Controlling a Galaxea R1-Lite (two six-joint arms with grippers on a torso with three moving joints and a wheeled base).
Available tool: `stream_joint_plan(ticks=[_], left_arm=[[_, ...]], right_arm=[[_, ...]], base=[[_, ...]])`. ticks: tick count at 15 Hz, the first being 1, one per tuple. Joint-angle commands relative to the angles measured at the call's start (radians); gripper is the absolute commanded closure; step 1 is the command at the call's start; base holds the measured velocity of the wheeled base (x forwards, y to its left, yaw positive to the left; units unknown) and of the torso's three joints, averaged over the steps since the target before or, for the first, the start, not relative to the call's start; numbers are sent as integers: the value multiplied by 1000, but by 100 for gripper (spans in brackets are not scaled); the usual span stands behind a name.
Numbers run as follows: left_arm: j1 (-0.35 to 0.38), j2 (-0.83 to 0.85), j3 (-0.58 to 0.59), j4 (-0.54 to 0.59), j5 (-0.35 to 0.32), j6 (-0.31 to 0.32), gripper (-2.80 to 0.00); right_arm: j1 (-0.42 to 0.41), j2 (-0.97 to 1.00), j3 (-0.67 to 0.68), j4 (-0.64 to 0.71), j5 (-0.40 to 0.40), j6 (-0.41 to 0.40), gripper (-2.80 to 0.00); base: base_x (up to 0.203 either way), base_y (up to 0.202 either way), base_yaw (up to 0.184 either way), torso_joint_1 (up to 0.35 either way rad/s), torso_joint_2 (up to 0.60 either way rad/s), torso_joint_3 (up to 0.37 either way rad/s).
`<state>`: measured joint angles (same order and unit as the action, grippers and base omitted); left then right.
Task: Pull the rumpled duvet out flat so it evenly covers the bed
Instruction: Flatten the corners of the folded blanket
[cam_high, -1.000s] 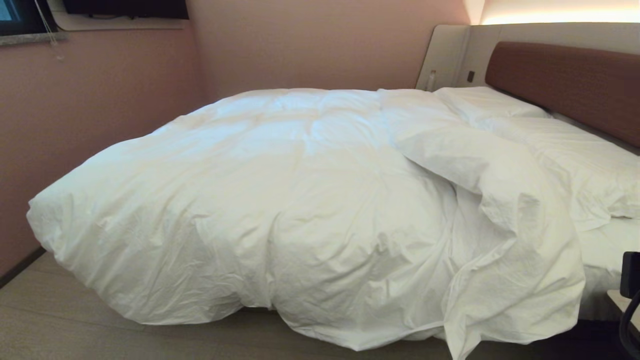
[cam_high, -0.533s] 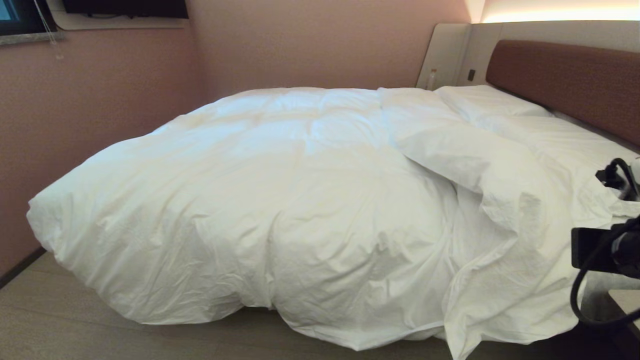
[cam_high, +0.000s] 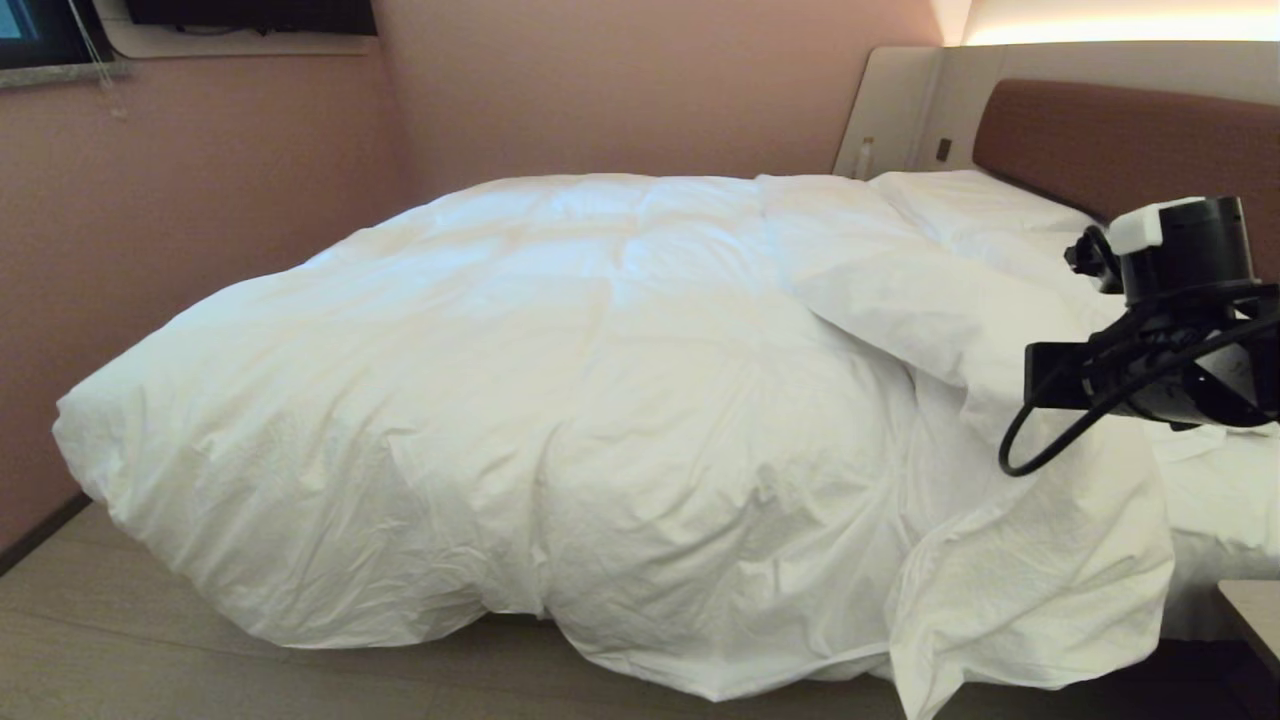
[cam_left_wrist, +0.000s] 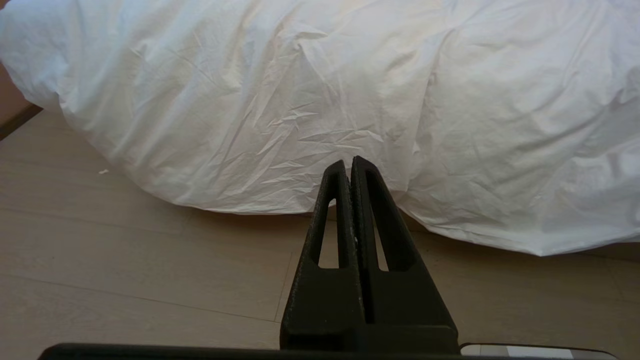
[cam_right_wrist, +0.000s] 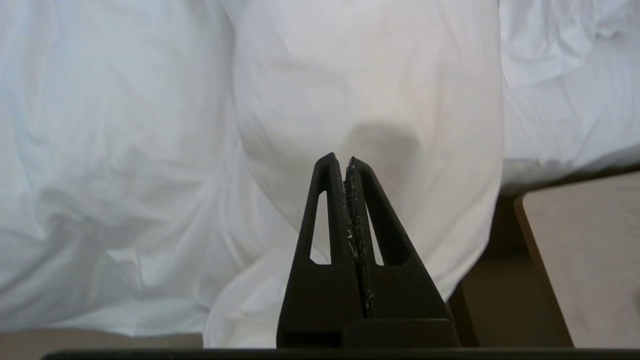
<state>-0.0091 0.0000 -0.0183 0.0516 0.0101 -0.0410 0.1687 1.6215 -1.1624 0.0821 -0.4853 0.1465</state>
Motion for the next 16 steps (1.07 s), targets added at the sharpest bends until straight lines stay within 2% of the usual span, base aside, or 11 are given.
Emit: stream_joint_plan(ticks=[1,3,4,10,13,16], left_arm=[[0,0,0,1,1,0,0],[0,0,0,1,1,0,0],[0,0,0,1,1,0,0],[1,0,0,1,1,0,0],[0,0,0,1,1,0,0],[0,0,0,1,1,0,0]], right_arm=[[0,53,-48,34,-5,-7,0],[1,72,-88,80,-6,-4,0],[2,92,-106,87,-10,-5,-280],[26,98,-100,199,-50,-21,-280],[51,124,-93,198,-136,-108,-280],[94,168,-119,190,-183,-191,-280]], base=[[0,0,0,0,0,0],[0,0,0,0,0,0],[0,0,0,0,0,0],[0,0,0,0,0,0],[0,0,0,0,0,0],[0,0,0,0,0,0]])
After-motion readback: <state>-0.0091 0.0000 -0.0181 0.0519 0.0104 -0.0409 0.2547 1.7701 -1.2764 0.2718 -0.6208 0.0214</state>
